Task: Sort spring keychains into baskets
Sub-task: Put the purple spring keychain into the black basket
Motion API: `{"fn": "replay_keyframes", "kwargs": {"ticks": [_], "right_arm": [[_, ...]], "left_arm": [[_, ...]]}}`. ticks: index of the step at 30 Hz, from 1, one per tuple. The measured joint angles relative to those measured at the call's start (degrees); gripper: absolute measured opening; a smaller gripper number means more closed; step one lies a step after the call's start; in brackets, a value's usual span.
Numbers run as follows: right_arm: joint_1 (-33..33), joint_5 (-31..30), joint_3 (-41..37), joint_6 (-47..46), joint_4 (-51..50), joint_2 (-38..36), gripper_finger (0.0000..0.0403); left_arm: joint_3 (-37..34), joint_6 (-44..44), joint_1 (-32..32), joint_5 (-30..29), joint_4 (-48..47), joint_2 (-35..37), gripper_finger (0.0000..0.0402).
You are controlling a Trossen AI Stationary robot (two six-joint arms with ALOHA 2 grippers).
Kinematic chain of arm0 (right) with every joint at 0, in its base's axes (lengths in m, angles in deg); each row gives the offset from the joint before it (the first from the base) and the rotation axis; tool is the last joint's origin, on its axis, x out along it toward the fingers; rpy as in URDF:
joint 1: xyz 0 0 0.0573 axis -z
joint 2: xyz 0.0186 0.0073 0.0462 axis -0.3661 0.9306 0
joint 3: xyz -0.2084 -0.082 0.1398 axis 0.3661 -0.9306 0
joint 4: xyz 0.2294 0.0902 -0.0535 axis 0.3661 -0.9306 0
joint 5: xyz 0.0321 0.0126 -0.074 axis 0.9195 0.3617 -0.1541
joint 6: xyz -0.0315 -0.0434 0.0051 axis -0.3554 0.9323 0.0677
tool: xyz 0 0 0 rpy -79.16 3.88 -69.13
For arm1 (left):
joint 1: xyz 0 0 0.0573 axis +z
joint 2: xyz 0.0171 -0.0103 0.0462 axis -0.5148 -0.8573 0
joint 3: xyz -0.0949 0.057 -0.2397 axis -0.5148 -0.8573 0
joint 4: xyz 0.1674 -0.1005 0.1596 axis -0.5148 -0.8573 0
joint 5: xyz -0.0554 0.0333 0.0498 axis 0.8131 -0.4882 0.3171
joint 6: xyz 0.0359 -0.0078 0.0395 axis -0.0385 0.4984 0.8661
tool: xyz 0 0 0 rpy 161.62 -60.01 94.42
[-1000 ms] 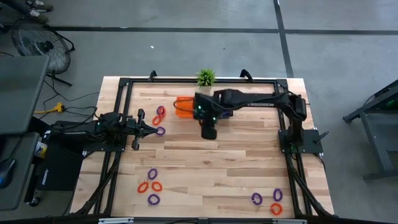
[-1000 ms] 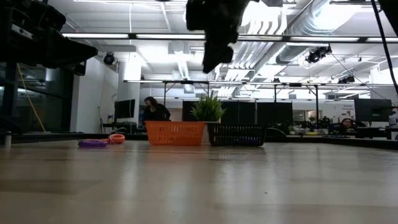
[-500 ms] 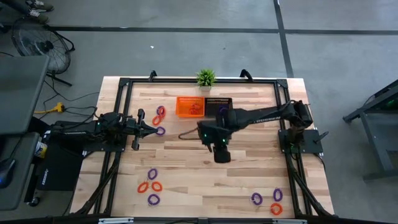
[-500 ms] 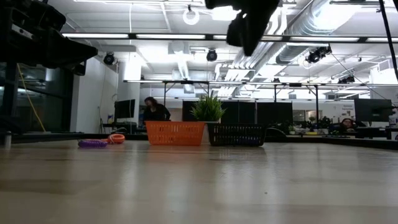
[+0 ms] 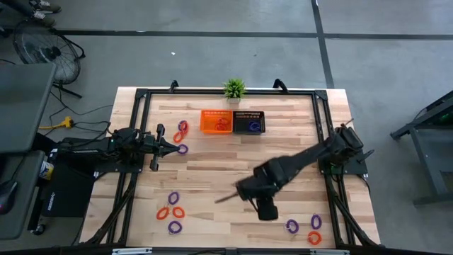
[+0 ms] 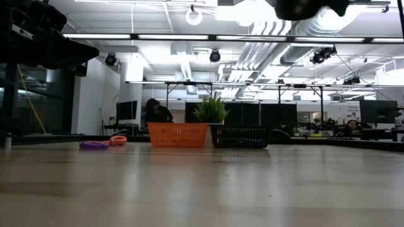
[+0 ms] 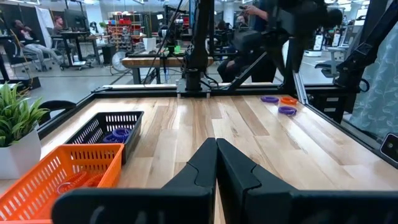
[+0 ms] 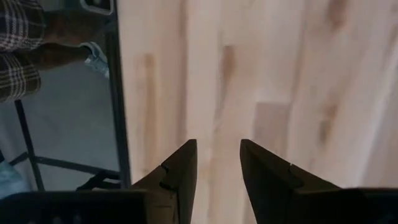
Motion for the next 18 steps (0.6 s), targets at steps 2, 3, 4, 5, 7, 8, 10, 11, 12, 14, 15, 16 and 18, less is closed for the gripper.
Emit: {"fn": "replay_keyframes", "kwargs": {"ticks": [2, 3, 4, 5, 7, 8, 10, 11, 12, 14, 15, 16, 18], "right_arm": [[-1.8, 0.4, -3.0, -3.2, 1.3, -0.6, 0.0117], [-2.6, 0.8, -5.0, -4.8, 2.6, -0.9, 0.0117], [-3.5, 1.5, -7.2, -6.4, 4.4, -1.3, 0.0117], [-4.4, 2.1, -9.7, -8.1, 6.7, -2.0, 0.0117], [-6.2, 4.0, -14.9, -12.1, 11.7, -3.6, 0.0117], [-7.2, 4.7, -17.5, -14.2, 14.6, -4.5, 0.0117], [-9.3, 5.1, -22.6, -18.4, 20.4, -6.5, 0.0117], [-10.4, 5.1, -25.1, -20.4, 22.8, -7.6, 0.0117], [-11.4, 5.0, -27.5, -22.3, 25.2, -8.7, 0.0117], [-13.5, 4.0, -31.7, -26.1, 28.9, -10.9, 0.0117], [-14.6, 2.9, -33.8, -27.7, 30.1, -11.9, 0.0117], [-15.6, 1.8, -35.7, -29.0, 30.9, -12.9, 0.0117], [-17.5, -0.7, -39.2, -30.2, 32.9, -14.6, 0.0116]], "left_arm": [[0.0, 0.0, 0.0, 0.0, 0.0, 0.0, 0.0001], [0.0, 0.0, 0.0, 0.0, 0.0, 0.0, 0.0001], [0.0, 0.0, 0.0, 0.0, 0.0, 0.0, 0.0001], [0.0, 0.0, 0.0, 0.0, 0.0, 0.0, 0.0001], [0.0, 0.0, 0.0, 0.0, 0.0, 0.0, 0.0001], [0.0, 0.0, 0.0, 0.0, 0.0, 0.0, 0.0001], [0.0, 0.0, 0.0, 0.0, 0.0, 0.0, 0.0001], [0.0, 0.0, 0.0, 0.0, 0.0, 0.0, 0.0001], [0.0, 0.0, 0.0, 0.0, 0.0, 0.0, 0.0001], [0.0, 0.0, 0.0, 0.0, 0.0, 0.0, 0.0001], [0.0, 0.0, 0.0, 0.0, 0.0, 0.0, 0.0001], [0.0, 0.0, 0.0, 0.0, 0.0, 0.0, 0.0001], [0.0, 0.0, 0.0, 0.0, 0.0, 0.0, 0.0001]]}}
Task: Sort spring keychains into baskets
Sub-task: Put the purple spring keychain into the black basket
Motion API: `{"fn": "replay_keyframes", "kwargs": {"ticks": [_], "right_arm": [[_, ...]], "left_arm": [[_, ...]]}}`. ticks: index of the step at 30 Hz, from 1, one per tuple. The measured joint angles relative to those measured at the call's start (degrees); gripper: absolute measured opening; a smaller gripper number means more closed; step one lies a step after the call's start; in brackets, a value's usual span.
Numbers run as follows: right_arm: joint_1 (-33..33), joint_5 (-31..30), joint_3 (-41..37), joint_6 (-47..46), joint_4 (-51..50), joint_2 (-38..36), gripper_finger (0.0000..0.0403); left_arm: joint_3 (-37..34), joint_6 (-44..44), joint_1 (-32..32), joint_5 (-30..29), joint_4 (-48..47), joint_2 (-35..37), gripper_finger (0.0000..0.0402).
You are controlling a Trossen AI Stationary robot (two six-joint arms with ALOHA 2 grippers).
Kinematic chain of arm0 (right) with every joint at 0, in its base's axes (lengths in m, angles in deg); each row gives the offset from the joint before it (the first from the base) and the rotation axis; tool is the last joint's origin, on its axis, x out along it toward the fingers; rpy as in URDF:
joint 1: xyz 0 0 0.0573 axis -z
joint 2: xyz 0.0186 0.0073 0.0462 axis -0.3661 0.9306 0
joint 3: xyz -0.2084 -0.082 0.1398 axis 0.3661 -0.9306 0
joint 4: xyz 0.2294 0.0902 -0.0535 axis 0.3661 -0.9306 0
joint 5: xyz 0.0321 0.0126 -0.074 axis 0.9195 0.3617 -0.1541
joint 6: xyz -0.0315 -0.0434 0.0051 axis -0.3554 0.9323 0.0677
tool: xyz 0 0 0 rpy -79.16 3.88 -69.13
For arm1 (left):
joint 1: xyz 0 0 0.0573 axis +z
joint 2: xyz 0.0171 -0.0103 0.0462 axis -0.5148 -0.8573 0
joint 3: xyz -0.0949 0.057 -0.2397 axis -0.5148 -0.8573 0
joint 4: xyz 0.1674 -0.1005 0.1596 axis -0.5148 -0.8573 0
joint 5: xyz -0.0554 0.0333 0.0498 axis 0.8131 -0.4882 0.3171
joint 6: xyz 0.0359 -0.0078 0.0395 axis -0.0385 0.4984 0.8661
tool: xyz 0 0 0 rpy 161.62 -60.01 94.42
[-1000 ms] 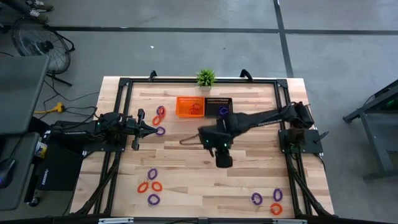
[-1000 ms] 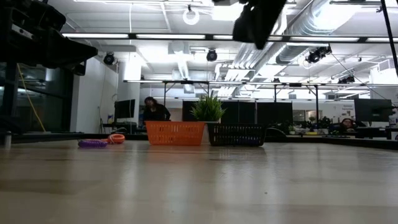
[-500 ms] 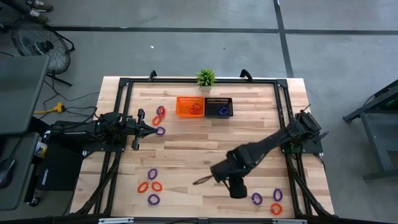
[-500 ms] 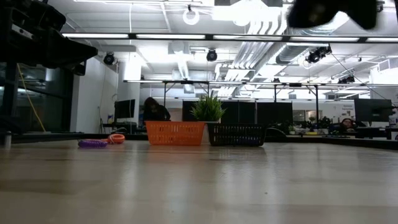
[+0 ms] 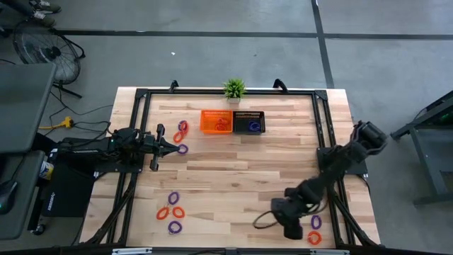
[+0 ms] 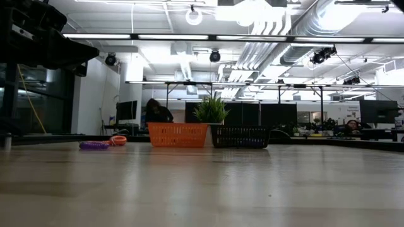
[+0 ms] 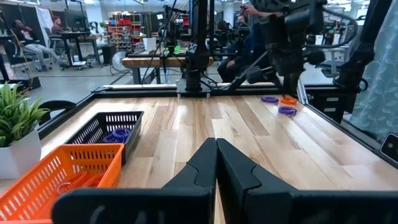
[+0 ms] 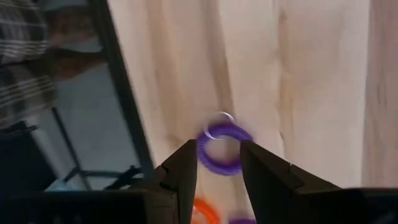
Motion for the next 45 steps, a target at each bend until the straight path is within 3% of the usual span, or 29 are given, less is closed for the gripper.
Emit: {"fn": "replay_keyframes", "kwargs": {"ticks": [3, 8, 20, 39, 45], "right_arm": [[-2.7, -3.6, -4.4, 0.3, 2.4, -1.8, 0.0116], [-6.4, -4.1, -8.4, 2.8, 7.2, -2.1, 0.0116], [-11.2, -16.0, -9.9, 9.7, 8.5, -0.7, 0.0116], [-11.4, -18.0, -9.6, 15.8, 11.3, 6.2, 0.0116], [-11.4, -18.7, -9.7, 16.8, 11.0, 6.3, 0.0081]], "left_arm": [[0.0, 0.0, 0.0, 0.0, 0.0, 0.0, 0.0001], [0.0, 0.0, 0.0, 0.0, 0.0, 0.0, 0.0001], [0.0, 0.0, 0.0, 0.0, 0.0, 0.0, 0.0001], [0.0, 0.0, 0.0, 0.0, 0.0, 0.0, 0.0001], [0.0, 0.0, 0.0, 0.0, 0.0, 0.0, 0.0001]]}}
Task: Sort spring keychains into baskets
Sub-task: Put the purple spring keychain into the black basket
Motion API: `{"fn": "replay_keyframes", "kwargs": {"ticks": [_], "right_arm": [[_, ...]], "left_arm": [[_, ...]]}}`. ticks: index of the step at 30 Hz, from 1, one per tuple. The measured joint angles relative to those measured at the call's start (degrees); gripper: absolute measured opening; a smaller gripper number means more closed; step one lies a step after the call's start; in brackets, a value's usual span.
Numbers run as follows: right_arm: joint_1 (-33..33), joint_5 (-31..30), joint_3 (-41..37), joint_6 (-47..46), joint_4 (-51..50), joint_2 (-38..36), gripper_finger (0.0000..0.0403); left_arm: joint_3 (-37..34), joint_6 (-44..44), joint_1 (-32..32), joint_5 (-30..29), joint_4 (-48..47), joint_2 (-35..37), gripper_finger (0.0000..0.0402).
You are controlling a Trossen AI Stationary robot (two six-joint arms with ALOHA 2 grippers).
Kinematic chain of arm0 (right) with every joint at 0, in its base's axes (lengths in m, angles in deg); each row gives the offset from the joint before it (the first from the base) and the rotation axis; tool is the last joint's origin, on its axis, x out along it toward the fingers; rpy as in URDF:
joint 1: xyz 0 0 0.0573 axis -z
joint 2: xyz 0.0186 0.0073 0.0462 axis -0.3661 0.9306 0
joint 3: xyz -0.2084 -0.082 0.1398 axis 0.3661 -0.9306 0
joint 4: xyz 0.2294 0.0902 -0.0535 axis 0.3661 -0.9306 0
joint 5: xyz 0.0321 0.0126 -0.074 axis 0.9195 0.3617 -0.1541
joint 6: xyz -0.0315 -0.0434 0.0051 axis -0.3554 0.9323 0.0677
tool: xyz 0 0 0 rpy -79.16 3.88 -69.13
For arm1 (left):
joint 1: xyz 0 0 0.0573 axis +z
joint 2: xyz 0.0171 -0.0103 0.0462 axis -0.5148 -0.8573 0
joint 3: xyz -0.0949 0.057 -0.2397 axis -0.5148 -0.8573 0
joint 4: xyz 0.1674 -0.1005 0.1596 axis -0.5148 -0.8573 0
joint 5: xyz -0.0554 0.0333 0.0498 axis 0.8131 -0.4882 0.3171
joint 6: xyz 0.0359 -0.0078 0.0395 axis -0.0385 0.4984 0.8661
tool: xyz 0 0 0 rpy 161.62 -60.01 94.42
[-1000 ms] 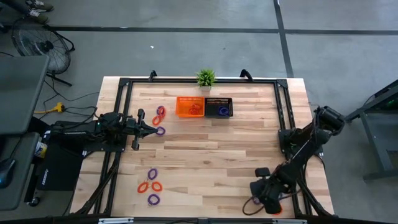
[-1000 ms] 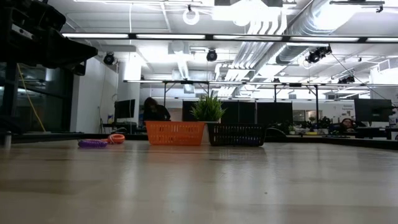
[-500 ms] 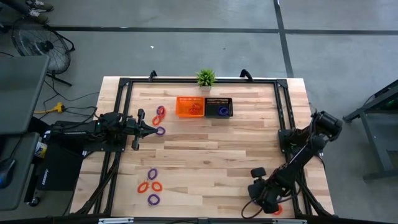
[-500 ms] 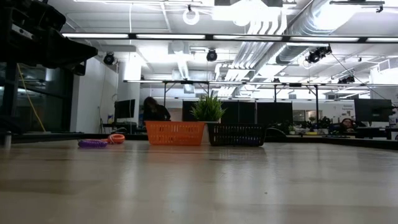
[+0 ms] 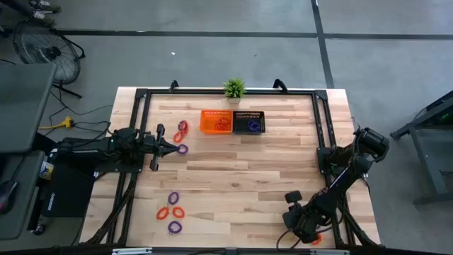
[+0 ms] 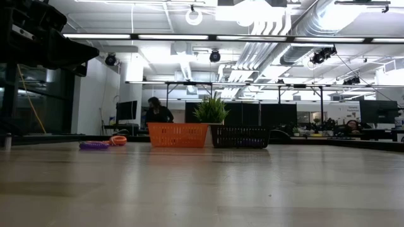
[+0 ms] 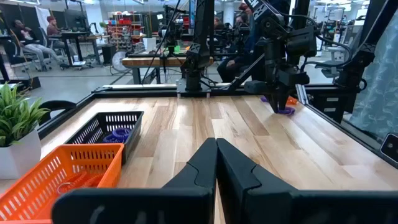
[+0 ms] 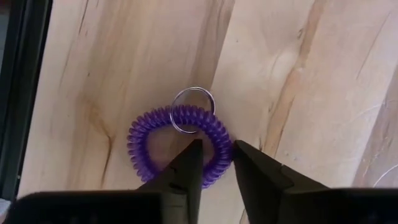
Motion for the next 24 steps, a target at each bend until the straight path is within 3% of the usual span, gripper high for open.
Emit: {"fn": "replay_keyframes", "kwargs": {"ticks": [8, 24], "right_arm": [[0.2, -0.2, -0.1, 0.0, -0.1, 0.0, 0.0017], [7.5, -0.7, -0.4, 1.7, 1.0, -8.3, 0.0008]], "left_arm": [[0.0, 0.0, 0.0, 0.0, 0.0, 0.0, 0.0001], [0.0, 0.0, 0.0, 0.0, 0.0, 0.0, 0.0001]]}}
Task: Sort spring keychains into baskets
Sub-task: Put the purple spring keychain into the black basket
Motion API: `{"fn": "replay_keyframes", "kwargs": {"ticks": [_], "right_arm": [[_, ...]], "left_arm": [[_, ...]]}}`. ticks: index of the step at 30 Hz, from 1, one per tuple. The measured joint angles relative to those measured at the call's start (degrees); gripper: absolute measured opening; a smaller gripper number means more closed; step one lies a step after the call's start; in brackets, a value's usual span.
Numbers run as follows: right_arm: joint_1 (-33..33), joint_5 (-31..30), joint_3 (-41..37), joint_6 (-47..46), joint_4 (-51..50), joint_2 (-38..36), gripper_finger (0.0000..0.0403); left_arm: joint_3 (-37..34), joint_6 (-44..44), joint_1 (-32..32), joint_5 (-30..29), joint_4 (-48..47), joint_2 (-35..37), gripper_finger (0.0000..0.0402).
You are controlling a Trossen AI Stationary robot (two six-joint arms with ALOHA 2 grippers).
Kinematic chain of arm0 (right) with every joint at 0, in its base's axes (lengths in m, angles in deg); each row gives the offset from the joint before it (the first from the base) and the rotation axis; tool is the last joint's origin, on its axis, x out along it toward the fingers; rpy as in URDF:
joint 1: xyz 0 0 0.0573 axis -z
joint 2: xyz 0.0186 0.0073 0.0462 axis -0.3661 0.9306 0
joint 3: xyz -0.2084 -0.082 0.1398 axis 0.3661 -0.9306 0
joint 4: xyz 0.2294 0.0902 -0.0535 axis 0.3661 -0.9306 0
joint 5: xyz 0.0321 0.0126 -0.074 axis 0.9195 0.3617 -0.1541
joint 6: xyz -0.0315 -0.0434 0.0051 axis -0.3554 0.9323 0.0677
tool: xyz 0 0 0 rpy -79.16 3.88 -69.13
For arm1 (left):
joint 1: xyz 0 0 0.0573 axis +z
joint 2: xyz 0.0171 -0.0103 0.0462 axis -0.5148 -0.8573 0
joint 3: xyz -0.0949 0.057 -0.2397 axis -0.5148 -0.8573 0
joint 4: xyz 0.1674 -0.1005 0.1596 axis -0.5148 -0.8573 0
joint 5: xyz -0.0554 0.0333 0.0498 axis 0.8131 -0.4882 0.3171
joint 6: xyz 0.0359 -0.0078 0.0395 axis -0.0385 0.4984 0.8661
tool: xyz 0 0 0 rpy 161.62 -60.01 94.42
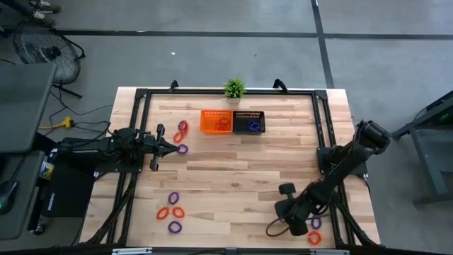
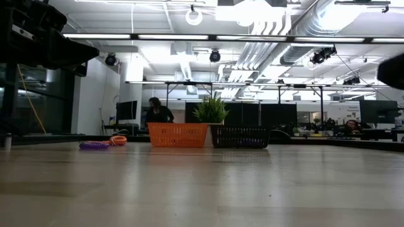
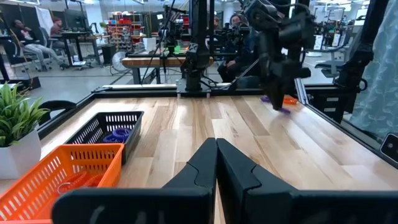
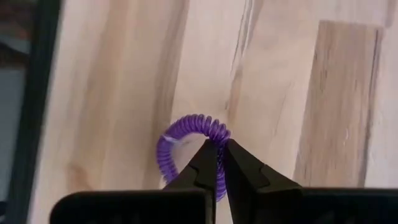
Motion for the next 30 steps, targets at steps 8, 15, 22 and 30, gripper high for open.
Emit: {"fn": "replay_keyframes", "kwargs": {"ticks": [8, 15, 22, 30], "right_arm": [[8.7, -0.9, 0.1, 6.0, 0.1, -7.1, 0.0012], [19.9, 0.9, 0.8, 11.0, -0.8, -11.3, 0.0014], [31.2, 0.4, 8.1, 20.2, -6.1, -11.3, 0.0015], [43.1, -2.6, 17.4, 26.0, -11.4, -8.6, 0.0016]], "left_arm": [[0.0, 0.0, 0.0, 0.0, 0.0, 0.0, 0.0001], [0.0, 0.0, 0.0, 0.0, 0.0, 0.0, 0.0001], [0.0, 0.0, 0.0, 0.0, 0.0, 0.0, 0.0001], [0.0, 0.0, 0.0, 0.0, 0.0, 0.0, 0.0001]]}}
